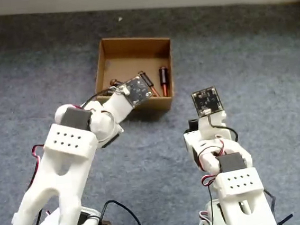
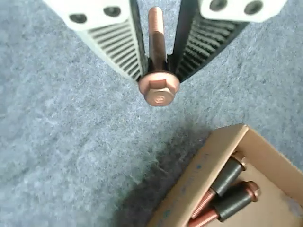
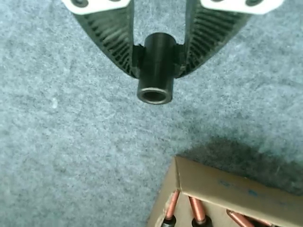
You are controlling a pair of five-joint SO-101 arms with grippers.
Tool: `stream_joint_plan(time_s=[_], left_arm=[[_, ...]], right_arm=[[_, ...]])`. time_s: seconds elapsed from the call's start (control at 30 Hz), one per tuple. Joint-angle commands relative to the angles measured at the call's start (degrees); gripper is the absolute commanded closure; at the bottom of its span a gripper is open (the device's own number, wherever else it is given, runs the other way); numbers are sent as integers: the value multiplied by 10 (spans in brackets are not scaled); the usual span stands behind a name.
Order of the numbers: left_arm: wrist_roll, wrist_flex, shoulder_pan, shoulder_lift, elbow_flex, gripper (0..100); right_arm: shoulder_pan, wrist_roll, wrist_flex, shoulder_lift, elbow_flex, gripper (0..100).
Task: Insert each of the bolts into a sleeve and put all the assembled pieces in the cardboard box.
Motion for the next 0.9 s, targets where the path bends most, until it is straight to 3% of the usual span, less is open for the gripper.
stream_joint_plan(time_s=[0.0, 0.47, 0.6, 0.87], left_arm=[[85, -37, 5, -99, 29, 995], [245, -200, 5, -314, 233, 995], [255, -225, 5, -364, 276, 994], [256, -233, 8, -444, 321, 994]], right_arm=[[7, 7, -14, -15, -4, 990], [4, -20, -11, -15, -9, 992], [5, -82, -10, -15, -10, 992], [-8, -86, 15, -72, -6, 992]])
